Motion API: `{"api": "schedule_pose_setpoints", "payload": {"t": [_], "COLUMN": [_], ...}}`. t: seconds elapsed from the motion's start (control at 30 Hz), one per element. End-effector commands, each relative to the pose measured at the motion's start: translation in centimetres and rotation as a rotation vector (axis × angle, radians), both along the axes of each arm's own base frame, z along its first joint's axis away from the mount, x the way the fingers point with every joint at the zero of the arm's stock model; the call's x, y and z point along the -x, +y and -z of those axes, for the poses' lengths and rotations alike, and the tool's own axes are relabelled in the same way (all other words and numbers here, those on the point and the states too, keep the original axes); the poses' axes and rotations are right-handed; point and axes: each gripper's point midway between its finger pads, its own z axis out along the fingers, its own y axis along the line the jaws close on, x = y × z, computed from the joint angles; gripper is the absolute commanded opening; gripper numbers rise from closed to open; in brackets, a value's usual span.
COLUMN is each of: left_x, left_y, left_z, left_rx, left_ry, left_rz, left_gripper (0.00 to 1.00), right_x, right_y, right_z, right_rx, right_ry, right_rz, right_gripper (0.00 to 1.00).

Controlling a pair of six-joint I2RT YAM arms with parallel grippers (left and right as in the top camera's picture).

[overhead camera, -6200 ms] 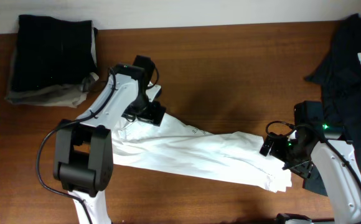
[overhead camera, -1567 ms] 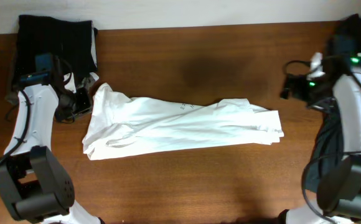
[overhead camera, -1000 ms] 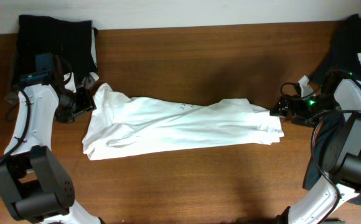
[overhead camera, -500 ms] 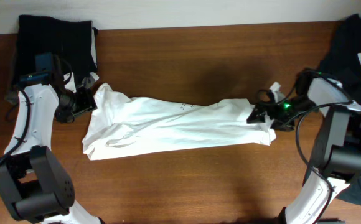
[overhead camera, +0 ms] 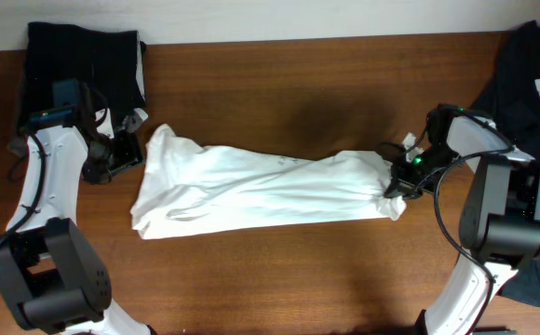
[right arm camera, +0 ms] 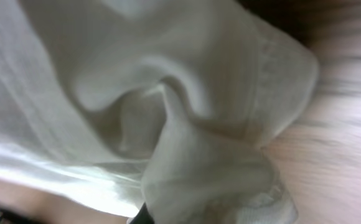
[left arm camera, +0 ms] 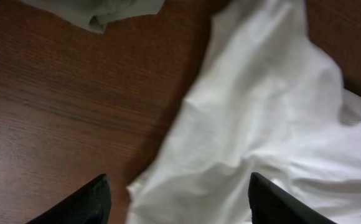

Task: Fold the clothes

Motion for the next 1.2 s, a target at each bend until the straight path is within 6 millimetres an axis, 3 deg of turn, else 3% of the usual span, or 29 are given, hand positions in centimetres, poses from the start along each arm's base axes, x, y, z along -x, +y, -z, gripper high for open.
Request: {"api": "schedule_pose_setpoints", "payload": {"t": [0.0, 0.13, 0.2, 0.43, 0.57, 0.8, 1.17], "left_x": [0.1, 0.1, 0.1, 0.1, 0.1, 0.1, 0.1], "left_y": [0.0, 0.0, -0.1, -0.2, -0.2, -0.2, -0.2], "left_z": [-0.2, -0.2, -0.2, -0.2, -0.2, -0.2, -0.2], "left_rx": [-0.001, -0.001, -0.001, -0.001, -0.001, -0.001, -0.001], "left_ry": [-0.006, -0.007, -0.007, -0.004, -0.003, -0.004, -0.004], "left_rz": [0.004, 0.004, 0.007, 0.01, 0.01, 0.01, 0.01], "left_gripper": [0.7, 0.7, 0.7, 0.7, 0.71, 0.7, 0.71], "right_x": [-1.4, -1.9, -1.8, -1.9, -2.1, -3.0, 0.0], "right_y": [-2.3, 0.4, 1.7, 9.9, 12.5, 18.6, 26.1], "right_z": [-3.9, -6.2, -6.0, -4.6, -4.9, -9.0, -9.4], "right_rx": [0.199, 0.218, 0.22, 0.213, 0.205, 0.118, 0.044], "right_ry": [-0.096, -0.166, -0.163, -0.183, -0.215, -0.307, -0.351], "right_rz": [0.037, -0.029, -0.055, -0.18, -0.199, -0.276, -0.429], "right_gripper": [0.04, 0.04, 0.04, 0.04, 0.04, 0.04, 0.08]}}
